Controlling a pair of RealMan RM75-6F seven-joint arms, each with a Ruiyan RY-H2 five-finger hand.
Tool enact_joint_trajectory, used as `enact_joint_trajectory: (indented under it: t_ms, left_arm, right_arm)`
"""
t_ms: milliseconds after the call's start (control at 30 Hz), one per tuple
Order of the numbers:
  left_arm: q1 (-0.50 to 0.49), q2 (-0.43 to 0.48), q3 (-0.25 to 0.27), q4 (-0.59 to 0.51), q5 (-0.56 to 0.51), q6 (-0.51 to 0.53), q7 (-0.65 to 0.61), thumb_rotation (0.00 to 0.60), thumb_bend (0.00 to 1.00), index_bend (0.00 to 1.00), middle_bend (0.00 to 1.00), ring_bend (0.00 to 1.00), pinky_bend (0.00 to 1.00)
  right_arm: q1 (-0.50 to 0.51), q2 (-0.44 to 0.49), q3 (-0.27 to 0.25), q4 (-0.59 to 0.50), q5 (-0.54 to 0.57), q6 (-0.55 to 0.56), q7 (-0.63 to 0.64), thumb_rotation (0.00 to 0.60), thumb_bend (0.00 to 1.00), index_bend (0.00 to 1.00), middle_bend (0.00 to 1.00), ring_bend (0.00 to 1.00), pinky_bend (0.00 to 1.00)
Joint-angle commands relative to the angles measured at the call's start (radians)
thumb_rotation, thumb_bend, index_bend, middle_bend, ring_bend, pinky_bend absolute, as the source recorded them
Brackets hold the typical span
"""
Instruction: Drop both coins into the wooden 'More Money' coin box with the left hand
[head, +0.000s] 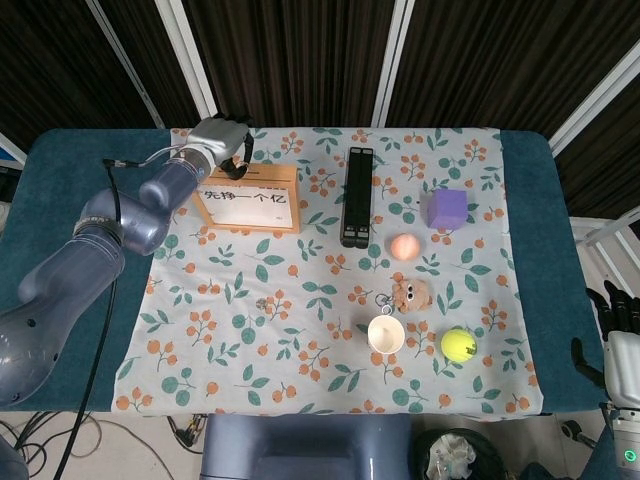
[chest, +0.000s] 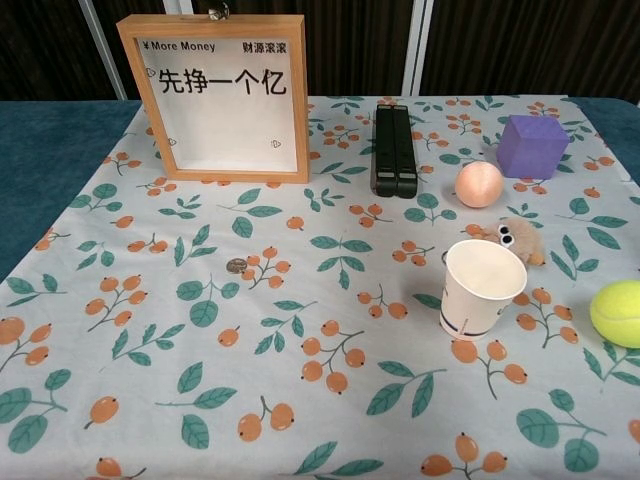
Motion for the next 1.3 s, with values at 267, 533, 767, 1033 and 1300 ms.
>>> enact_joint_trajectory:
  t_ms: [267, 533, 767, 1033, 1300]
  left_arm:
    - [-0.009, 0.017, 0.0, -0.035, -0.014, 0.011, 0.016, 0.6, 0.38, 0.44, 0.0, 0.0, 0.0]
    - [-0.02, 0.036, 0.008, -0.065, -0.031, 0.023, 0.028, 0.6, 0.38, 0.47, 0.0, 0.0, 0.0]
    - [-0.031, 0.042, 0.027, -0.081, -0.054, 0.025, 0.039, 0.6, 0.38, 0.49, 0.0, 0.0, 0.0]
    - [-0.037, 0.041, 0.044, -0.087, -0.075, 0.034, 0.048, 0.6, 0.38, 0.5, 0.0, 0.0, 0.0]
    - [-0.034, 0.097, 0.0, -0.159, -0.087, 0.118, 0.051, 0.6, 0.38, 0.48, 0.0, 0.0, 0.0]
  right_arm:
    - [0.0, -0.002, 0.002, -0.001, 0.004, 0.002, -0.005, 0.6, 0.51, 0.15, 0.02, 0.0, 0.0]
    - [-0.001, -0.005, 0.005, -0.002, 0.009, 0.006, -0.013, 0.6, 0.51, 0.15, 0.02, 0.0, 0.0]
    - [-0.002, -0.006, 0.007, -0.005, 0.017, 0.007, -0.018, 0.6, 0.51, 0.15, 0.02, 0.0, 0.0]
    - [-0.003, -0.008, 0.011, -0.007, 0.022, 0.011, -0.023, 0.6, 0.51, 0.15, 0.02, 0.0, 0.0]
    - [-0.004, -0.009, 0.011, -0.006, 0.023, 0.013, -0.025, 0.6, 0.51, 0.15, 0.02, 0.0, 0.0]
